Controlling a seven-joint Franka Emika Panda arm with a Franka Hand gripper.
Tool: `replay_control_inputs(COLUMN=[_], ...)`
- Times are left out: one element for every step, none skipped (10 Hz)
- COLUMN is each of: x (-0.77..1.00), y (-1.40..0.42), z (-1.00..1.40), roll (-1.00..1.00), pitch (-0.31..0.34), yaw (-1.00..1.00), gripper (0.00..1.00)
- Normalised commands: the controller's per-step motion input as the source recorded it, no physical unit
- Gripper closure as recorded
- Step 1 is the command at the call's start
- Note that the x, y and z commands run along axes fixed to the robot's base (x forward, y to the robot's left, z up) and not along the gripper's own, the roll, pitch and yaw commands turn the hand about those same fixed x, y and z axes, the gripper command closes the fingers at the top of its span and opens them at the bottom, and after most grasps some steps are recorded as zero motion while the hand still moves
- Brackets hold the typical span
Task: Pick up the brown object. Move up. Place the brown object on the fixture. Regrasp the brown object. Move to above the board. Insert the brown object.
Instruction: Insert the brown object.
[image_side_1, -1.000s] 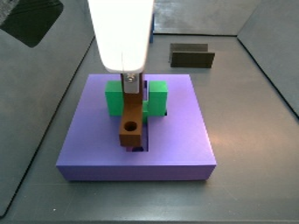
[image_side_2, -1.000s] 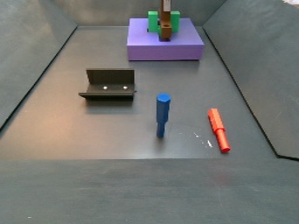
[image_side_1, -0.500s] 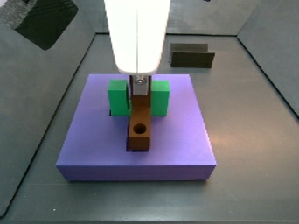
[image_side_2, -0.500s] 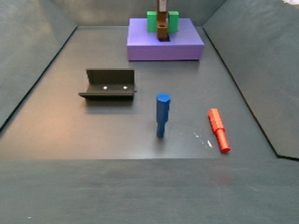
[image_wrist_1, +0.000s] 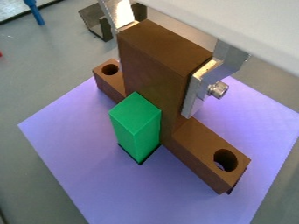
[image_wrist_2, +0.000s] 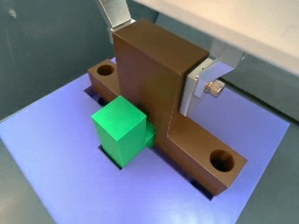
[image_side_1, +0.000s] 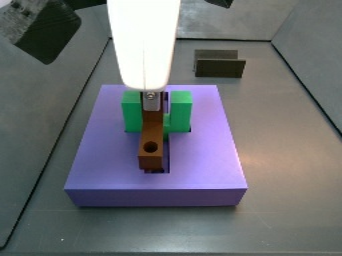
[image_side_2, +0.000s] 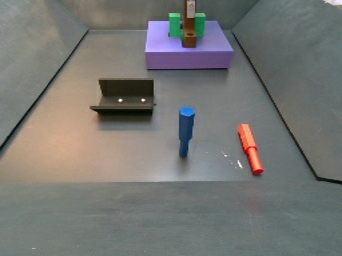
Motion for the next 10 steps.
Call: replay_control_inputs(x=[0.03, 0.06, 0.33, 0.45, 0.31, 0.0, 0.0, 0.0, 0.0, 0.07], y=[-0.03, 0.0, -0.09, -0.13, -0.05, 0.0, 0.0, 0.06, 0.0, -0.06], z=[-0.22, -0.23, -0.1, -0.03, -0.07, -0.13, -0.21, -0.39, -0.85, -1.0], roll=[0.0, 0.0, 0.0, 0.0, 0.0, 0.0, 0.0, 0.02, 0.01, 0.1], pitch=[0.0, 0.0, 0.026, 0.053, 0.039, 0.009, 0.0, 0.0, -0.063, -0.036], yaw=[0.0, 0.0, 0.0, 0.0, 0.0, 0.0, 0.0, -0.01, -0.01, -0.02], gripper=[1.0, 1.0, 1.0, 1.0, 1.0, 1.0, 1.0, 1.0, 1.0, 1.0])
